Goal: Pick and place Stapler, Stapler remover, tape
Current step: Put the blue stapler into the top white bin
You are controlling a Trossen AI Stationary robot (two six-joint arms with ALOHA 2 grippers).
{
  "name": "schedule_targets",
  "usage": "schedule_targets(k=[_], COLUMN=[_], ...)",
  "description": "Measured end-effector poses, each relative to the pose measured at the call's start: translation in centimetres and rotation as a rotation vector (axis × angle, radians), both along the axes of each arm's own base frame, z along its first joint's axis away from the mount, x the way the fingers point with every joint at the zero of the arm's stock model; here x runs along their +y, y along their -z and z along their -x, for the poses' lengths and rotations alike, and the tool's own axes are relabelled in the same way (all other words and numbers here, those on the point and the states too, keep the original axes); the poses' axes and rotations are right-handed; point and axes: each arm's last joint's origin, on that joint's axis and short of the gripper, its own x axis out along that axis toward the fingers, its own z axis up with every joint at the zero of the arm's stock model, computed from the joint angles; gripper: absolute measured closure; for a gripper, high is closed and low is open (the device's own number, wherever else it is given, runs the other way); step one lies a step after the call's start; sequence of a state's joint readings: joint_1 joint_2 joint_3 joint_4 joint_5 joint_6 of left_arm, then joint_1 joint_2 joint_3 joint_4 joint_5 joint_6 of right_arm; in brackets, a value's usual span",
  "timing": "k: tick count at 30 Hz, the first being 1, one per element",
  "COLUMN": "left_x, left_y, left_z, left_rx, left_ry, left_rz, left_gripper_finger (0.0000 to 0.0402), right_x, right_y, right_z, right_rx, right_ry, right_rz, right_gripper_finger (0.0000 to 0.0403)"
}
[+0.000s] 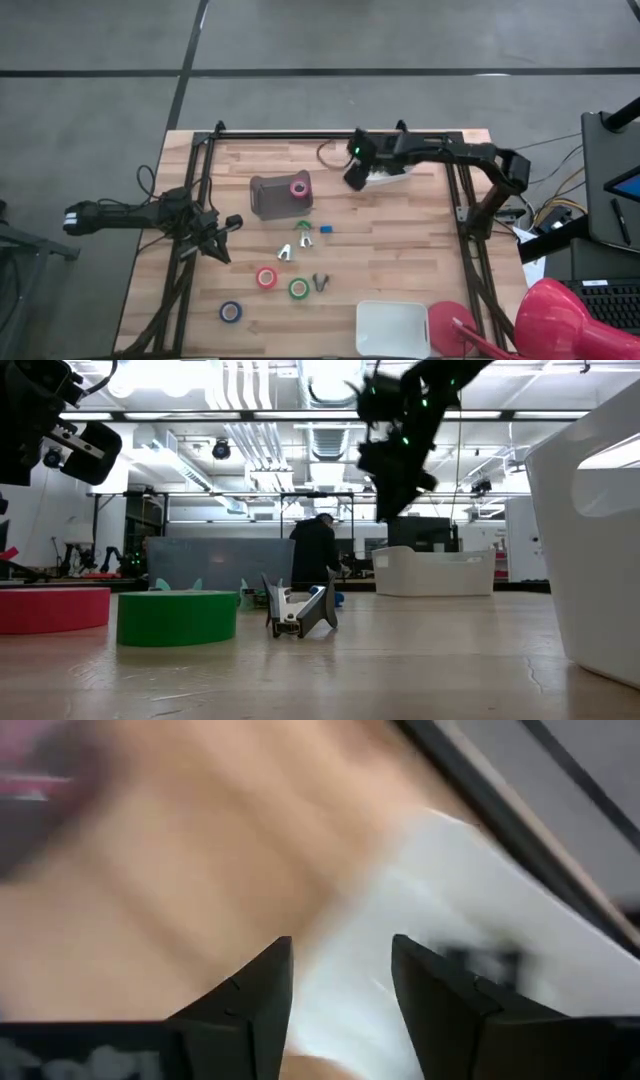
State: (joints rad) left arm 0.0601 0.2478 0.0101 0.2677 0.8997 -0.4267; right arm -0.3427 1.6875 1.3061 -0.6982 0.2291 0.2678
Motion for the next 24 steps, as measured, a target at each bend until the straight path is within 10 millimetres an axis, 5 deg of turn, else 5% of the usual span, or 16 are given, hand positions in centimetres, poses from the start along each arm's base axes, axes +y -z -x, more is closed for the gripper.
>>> schedule_targets(k=[13,24], left_x=[0.0,0.0], left_y=[0.0,0.0], left_z=[0.0,0.0], left_rx=[0.001,0.000], left_ry=[0.000,0.000], left_rz=[0.000,0.000], left_gripper_finger=[0.0378,0.0378], right_x=[11.5,12.8], right_y=[2.2,7.0], right_z=[-5.6,-8.0], right_rx=[-0.068,0.037], right_ry=[-0.510,-0.566], right_rz=[0.081,0.077], right_gripper_finger=[0.0236,0.0236])
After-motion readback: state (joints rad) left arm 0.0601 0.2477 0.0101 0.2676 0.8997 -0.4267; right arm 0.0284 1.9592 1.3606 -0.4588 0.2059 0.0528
